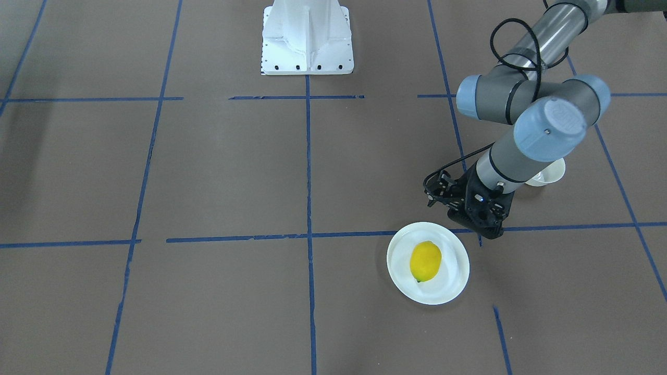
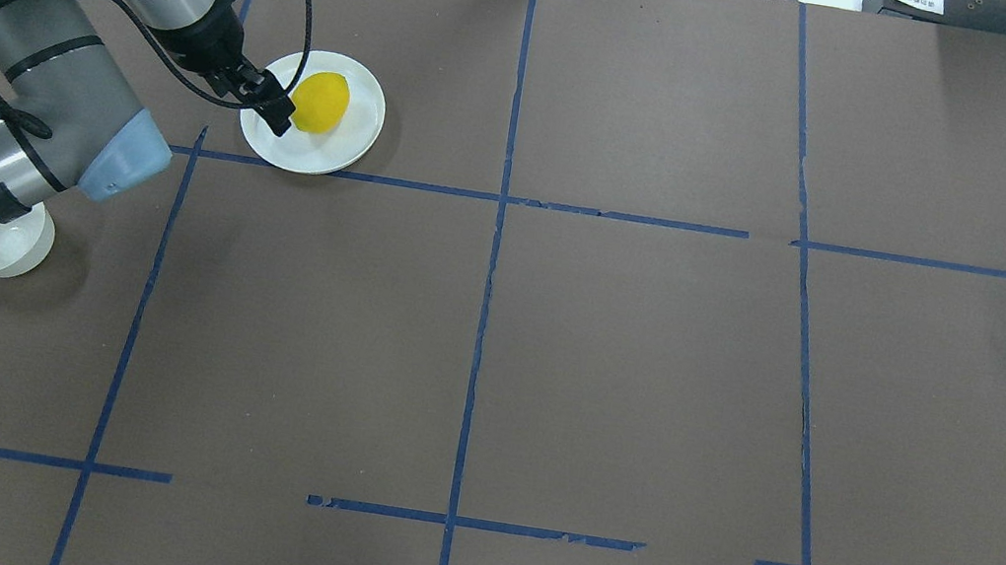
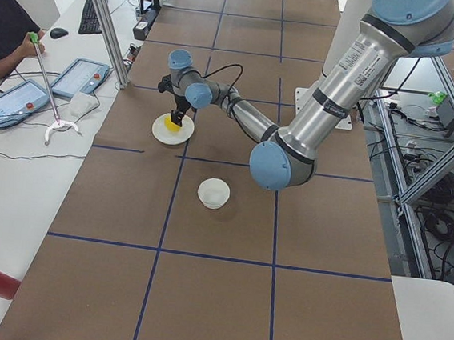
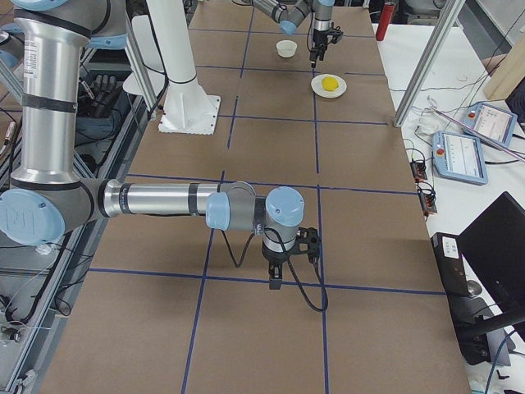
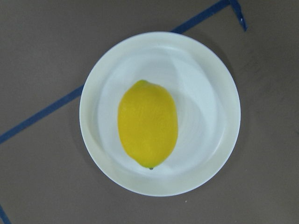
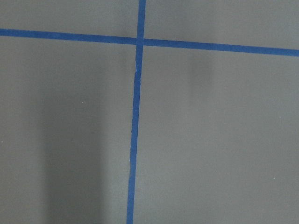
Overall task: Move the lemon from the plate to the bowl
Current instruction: 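Reach the left gripper over the white plate toward the yellow lemon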
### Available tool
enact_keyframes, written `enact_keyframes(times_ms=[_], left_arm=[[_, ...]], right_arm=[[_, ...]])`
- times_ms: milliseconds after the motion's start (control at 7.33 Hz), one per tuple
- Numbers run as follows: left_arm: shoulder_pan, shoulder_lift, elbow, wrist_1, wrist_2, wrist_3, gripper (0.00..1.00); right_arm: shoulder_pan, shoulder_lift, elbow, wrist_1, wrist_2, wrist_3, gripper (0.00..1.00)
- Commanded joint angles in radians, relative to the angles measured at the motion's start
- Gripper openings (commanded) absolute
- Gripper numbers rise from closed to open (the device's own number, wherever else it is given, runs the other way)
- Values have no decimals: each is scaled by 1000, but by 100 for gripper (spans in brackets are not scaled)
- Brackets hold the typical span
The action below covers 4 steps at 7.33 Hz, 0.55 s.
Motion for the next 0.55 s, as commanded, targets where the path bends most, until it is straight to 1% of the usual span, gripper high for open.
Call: enact_keyframes(times_ms=[0, 136, 273, 409], left_arm=[[27, -31, 76, -46, 20, -16, 100], [29, -42, 90, -58, 21, -35, 100], [29, -92, 166, -90, 21, -35, 100], [29, -138, 249, -159, 30, -35, 99]], right_arm=[[0, 0, 0, 0, 0, 0, 100], [0, 0, 0, 0, 0, 0, 100], [0, 0, 0, 0, 0, 0, 100], [0, 0, 0, 0, 0, 0, 100]])
